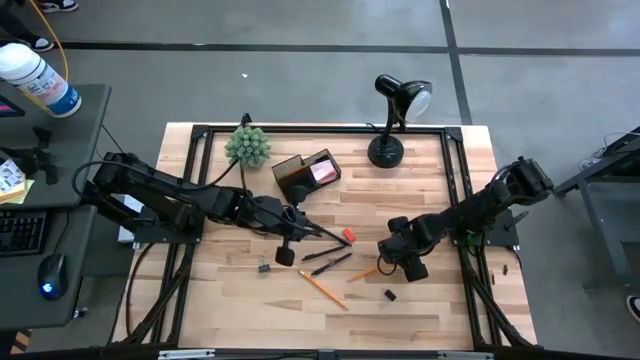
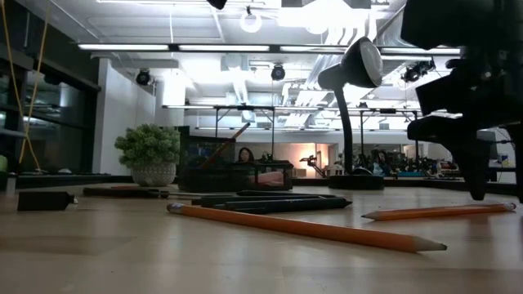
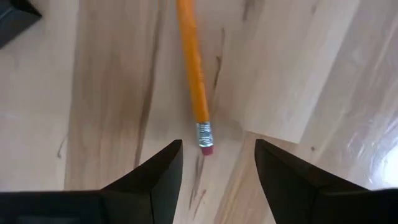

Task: Pick and place office supplies into organizer
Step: Put the right orange pencil into the black desk organizer

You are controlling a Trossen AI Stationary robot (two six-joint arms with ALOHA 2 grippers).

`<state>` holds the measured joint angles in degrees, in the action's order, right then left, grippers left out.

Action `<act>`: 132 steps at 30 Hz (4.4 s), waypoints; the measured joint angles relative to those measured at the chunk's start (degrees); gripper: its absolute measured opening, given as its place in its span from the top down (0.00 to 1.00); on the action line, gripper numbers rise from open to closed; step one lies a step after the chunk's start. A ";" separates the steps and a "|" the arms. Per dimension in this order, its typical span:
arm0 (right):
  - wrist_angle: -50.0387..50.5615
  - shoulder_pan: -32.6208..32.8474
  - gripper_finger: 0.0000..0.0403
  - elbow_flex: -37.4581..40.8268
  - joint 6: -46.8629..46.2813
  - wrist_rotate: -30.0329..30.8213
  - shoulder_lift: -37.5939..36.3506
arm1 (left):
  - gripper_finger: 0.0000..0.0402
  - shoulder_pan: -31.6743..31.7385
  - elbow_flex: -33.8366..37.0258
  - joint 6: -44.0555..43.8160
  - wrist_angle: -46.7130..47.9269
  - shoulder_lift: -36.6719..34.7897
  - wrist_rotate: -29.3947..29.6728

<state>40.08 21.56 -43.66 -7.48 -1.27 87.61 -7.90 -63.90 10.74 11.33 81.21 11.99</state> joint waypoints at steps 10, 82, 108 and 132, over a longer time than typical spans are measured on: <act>-0.73 3.76 0.52 0.00 -1.42 4.30 0.14 | 1.00 0.02 0.00 0.01 -0.29 0.00 2.77; 7.63 5.49 1.00 -5.90 -21.66 7.44 -9.86 | 1.00 -1.67 0.00 -0.42 9.50 -4.13 -2.10; -11.62 3.39 1.00 -5.88 -31.16 34.61 -23.28 | 1.00 -4.47 0.00 3.10 -0.72 -8.27 8.51; -52.34 -1.35 1.00 -5.88 -7.92 42.73 -23.28 | 1.00 -1.56 0.00 2.91 -22.90 -8.20 10.17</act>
<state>-12.25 20.21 -49.54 -15.39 41.46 64.34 -9.46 -63.90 13.64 -11.57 73.01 22.16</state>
